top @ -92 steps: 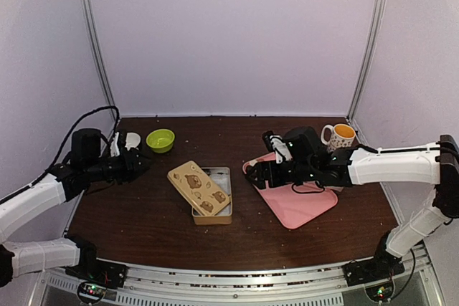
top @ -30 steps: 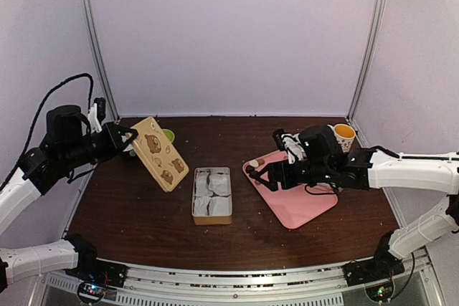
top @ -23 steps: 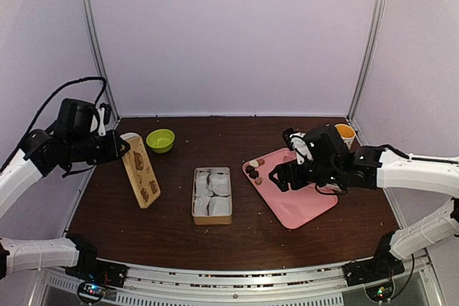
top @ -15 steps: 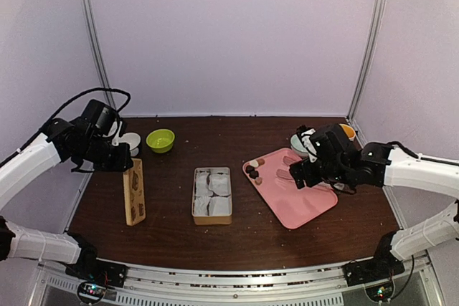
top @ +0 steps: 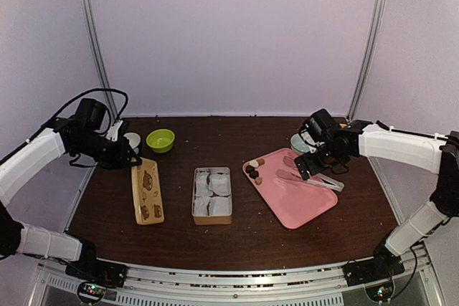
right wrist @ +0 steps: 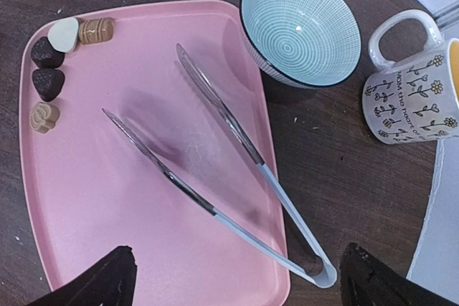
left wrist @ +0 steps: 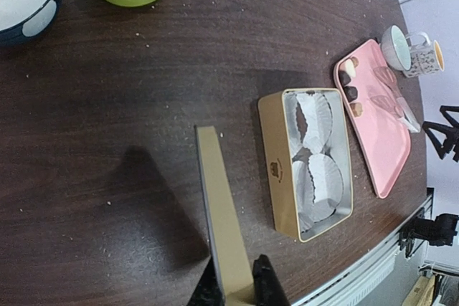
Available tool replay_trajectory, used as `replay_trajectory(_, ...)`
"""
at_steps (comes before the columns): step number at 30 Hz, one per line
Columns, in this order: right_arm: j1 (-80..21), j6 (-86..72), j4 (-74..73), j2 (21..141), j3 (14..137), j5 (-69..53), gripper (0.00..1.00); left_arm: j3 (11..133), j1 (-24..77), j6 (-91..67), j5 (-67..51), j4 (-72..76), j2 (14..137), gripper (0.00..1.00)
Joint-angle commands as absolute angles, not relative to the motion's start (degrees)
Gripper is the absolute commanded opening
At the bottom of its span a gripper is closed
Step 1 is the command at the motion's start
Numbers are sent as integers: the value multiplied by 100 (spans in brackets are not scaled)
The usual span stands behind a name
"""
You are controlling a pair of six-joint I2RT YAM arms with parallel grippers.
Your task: Pack the chocolate
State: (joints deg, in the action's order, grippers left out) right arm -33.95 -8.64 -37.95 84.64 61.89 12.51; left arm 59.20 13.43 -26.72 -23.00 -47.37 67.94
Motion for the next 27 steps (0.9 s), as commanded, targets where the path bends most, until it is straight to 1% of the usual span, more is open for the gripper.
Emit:
replay_trajectory(1, -3331, -589, -3962, 8814, 6518, 912, 100, 5815, 1187, -2381, -3056, -4432, 6852, 0)
replay_trajectory(7, -3052, -162, -3869, 9301, 6699, 35, 100, 5437, 1191, -2260, -3165, -4140, 7424, 0)
replay_trajectory(11, -2938, -17, -4154, 9601, 6994, 13, 100, 5343, 1179, -2141, -3072, -4028, 7625, 3)
replay_trajectory(12, -2929, 7, -4211, 9679, 7044, 3, 100, 5313, 1161, -2118, -3068, -3992, 7667, 5)
replay_trajectory(14, -2895, 33, -4221, 9738, 7063, -67, 100, 5241, 1105, -2125, -3008, -3883, 7745, 16)
replay_trajectory(16, -2843, 41, -4170, 9778, 7041, -135, 100, 5158, 1014, -2163, -2987, -3740, 7812, 20)
replay_trajectory(19, -2763, 79, -4143, 9829, 7030, -208, 100, 5127, 890, -2210, -2937, -3646, 7889, 30)
replay_trajectory(23, -2644, 36, -4042, 9918, 7021, -280, 100, 5162, 870, -2377, -2735, -3525, 7764, 40)
replay_trajectory(27, -2628, -36, -3954, 9997, 7007, -169, 100, 5033, 864, -2598, -2414, -3375, 7471, 46)
